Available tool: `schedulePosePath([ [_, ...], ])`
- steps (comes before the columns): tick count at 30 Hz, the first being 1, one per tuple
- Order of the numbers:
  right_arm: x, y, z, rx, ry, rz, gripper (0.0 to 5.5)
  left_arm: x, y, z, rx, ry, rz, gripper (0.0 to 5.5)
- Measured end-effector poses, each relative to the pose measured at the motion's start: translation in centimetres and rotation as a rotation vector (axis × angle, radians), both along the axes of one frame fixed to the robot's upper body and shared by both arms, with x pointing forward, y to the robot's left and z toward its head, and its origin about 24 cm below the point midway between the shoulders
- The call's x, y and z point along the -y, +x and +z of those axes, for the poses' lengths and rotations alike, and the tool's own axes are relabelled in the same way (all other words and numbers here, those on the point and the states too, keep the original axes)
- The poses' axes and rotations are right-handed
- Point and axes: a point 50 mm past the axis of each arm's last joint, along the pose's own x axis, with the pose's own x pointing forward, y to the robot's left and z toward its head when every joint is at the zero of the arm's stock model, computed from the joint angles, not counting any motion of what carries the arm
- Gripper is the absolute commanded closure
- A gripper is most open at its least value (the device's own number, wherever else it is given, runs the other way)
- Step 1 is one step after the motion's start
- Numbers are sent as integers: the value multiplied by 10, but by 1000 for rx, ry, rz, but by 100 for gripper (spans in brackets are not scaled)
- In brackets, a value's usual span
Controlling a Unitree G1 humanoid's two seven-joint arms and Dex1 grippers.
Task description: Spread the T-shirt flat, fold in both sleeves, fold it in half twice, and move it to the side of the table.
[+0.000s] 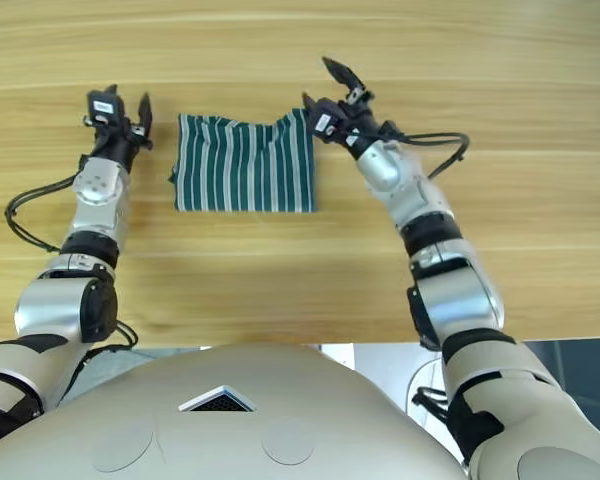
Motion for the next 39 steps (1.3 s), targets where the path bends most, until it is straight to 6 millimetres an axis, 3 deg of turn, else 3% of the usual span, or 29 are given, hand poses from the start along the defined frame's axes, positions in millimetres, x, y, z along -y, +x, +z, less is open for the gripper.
schedulePosePath([
  [4, -56, -37, 31, 54, 231, 221, 247, -13, -4, 18, 234, -308, 151, 285],
  [6, -86, -48, 20, -45, 254, 301, 247, -19, -10, 16, 293, -420, 228, 285],
  [11, -81, -41, -26, -313, 214, 213, 247, -23, -18, 8, 321, -501, 282, 285],
  [15, -85, -37, -41, -567, 383, 180, 247, -20, -18, 7, 319, -510, 262, 285],
  [17, -82, -27, -45, -755, 547, 98, 247, -20, -18, 6, 320, -513, 255, 285],
  [21, -70, -17, -52, -922, 618, -22, 247, -21, -19, 6, 325, -518, 259, 285],
  [26, -48, 1, -50, -898, 570, -238, 247, -19, -19, 8, 340, -507, 255, 285],
  [30, -6, 15, -46, -726, 472, -422, 247, -20, -18, 10, 349, -502, 256, 285],
  [36, 50, 19, -45, -585, 436, -632, 247, -21, -20, 11, 367, -487, 265, 285],
  [39, 103, 25, -41, -522, 364, -862, 247, -27, -26, 12, 401, -479, 295, 285],
])
